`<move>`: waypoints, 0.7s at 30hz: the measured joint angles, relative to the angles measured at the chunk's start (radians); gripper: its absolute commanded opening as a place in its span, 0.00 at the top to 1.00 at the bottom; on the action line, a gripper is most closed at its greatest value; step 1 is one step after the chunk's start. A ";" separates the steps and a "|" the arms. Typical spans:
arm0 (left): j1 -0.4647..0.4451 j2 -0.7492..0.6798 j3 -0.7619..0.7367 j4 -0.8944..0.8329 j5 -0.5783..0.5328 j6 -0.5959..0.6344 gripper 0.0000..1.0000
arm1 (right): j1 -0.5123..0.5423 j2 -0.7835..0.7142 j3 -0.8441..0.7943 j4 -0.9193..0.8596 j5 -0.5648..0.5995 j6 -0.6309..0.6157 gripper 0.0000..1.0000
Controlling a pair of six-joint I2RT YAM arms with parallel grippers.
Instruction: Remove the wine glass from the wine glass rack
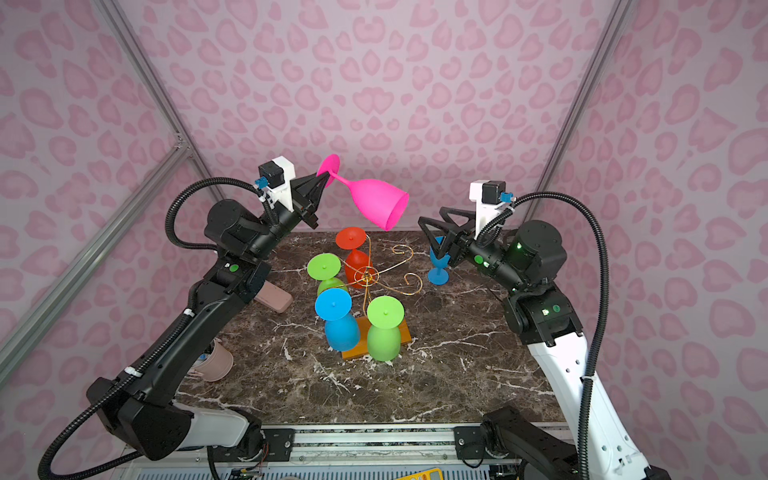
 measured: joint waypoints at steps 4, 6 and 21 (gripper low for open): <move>0.000 -0.007 -0.013 0.001 0.000 -0.030 0.97 | 0.005 0.044 -0.003 0.085 -0.037 0.051 0.33; 0.000 -0.010 -0.014 0.003 0.001 -0.040 0.97 | 0.018 0.071 0.003 0.106 -0.037 0.067 0.35; 0.002 -0.016 -0.018 0.008 0.031 -0.099 0.97 | 0.122 0.251 0.119 0.189 -0.010 0.076 0.78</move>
